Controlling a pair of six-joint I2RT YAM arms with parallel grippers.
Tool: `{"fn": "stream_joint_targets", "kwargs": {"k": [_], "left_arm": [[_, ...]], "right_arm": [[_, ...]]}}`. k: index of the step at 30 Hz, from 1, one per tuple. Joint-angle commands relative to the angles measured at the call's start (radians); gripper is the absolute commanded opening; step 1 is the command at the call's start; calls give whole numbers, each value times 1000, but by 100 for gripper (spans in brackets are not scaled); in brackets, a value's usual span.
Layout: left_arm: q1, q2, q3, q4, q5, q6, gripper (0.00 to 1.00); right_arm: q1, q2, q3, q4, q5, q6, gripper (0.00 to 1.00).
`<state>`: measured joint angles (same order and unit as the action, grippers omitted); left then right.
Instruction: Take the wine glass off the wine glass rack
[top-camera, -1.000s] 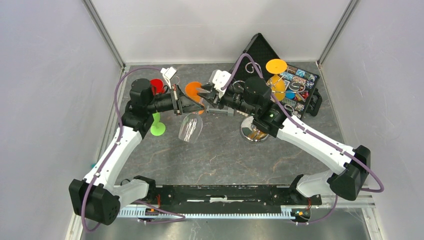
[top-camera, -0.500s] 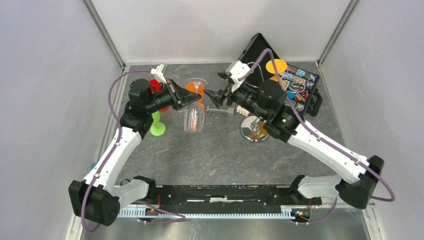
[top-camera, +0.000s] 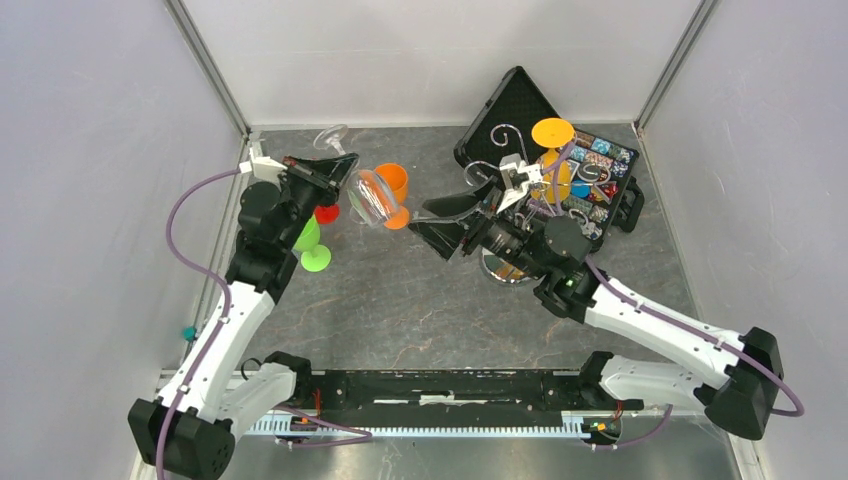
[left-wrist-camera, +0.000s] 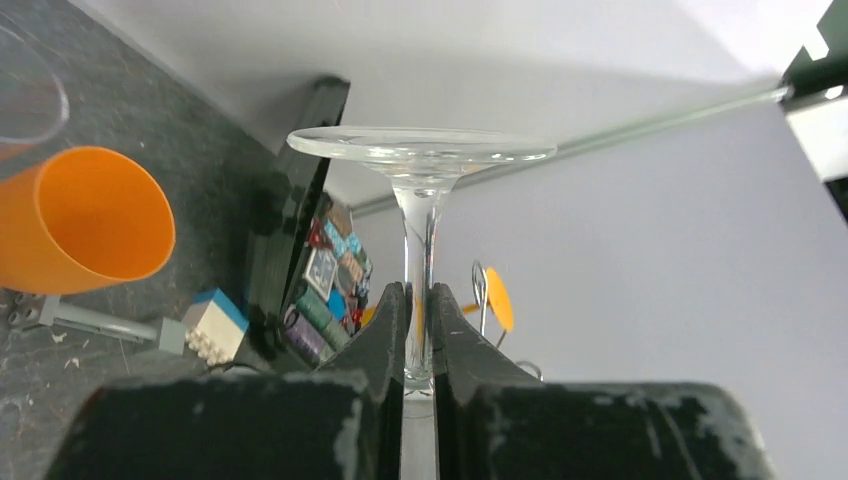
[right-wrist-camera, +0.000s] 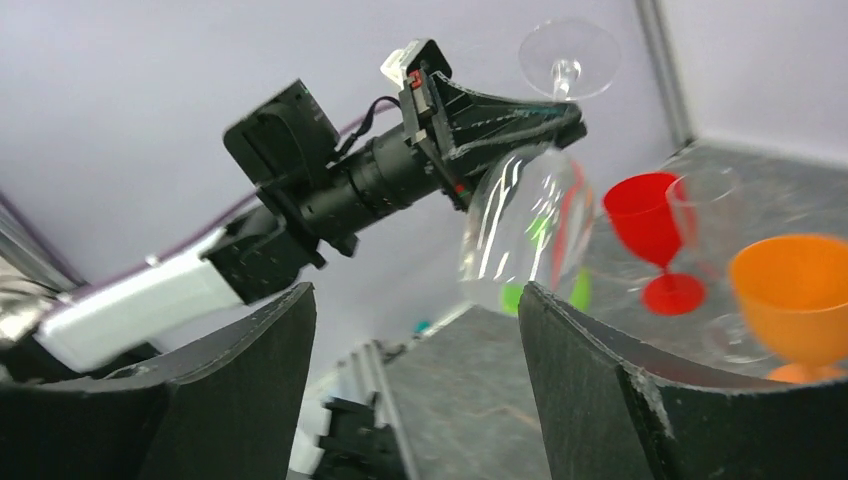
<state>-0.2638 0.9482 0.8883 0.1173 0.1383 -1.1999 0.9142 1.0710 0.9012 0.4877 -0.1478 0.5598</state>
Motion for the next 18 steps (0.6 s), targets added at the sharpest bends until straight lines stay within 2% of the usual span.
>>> {"fn": "stream_joint_targets", "kwargs": {"k": [1,5,11,18], "left_arm": [[3,-64,-41,149,-224,-111,2],[3,-106,-57,156,-298,-115,2],[3,-142,-61,186,-322,-121,2],[3,-190,-81,189,-317,-151,2]], "right_arm": [[38,20,-42,268,95,308,79],[78,74,-2,254,160,373,80],[129,175,85,168,217,458,79],[152,247,133,189,249,513,68]]}}
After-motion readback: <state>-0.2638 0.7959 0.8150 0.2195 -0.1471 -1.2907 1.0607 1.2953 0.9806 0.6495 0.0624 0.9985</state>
